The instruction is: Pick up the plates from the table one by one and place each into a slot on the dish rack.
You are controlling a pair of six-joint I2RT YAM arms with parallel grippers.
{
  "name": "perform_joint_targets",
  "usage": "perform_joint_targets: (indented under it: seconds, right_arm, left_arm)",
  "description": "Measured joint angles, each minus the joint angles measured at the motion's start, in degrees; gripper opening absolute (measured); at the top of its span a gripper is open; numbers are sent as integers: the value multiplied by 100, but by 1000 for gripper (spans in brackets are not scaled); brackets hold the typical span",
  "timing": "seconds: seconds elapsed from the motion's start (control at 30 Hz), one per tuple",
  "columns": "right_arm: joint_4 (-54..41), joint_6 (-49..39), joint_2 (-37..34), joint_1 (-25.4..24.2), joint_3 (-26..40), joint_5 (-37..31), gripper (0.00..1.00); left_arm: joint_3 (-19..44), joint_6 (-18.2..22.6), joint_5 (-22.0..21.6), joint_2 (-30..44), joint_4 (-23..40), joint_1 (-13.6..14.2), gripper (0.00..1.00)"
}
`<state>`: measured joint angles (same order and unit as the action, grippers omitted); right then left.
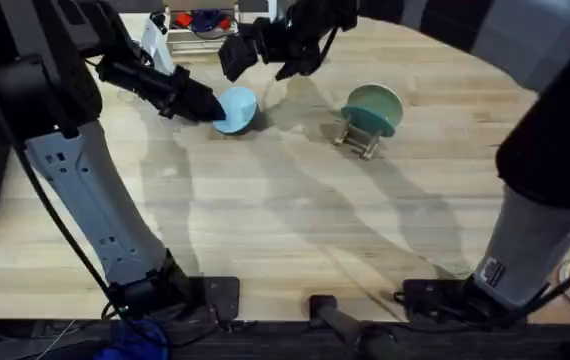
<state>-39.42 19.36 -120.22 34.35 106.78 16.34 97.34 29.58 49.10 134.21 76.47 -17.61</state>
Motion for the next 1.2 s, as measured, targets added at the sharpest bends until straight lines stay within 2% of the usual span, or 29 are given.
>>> perform_joint_targets:
  seconds: [0.57,0.83,1.2]
  right_arm:
    - [68,682,-574,0,0,9,994]
    - [414,988,-1041,8,0,442,994]
    - [876,1290,-1154,105,20,876,995]
  left_arm:
    - [0,0,0,0,0,0,41]
    - [0,0,-1,0,0,0,41]
    - [0,0,1,0,-4,0,41]
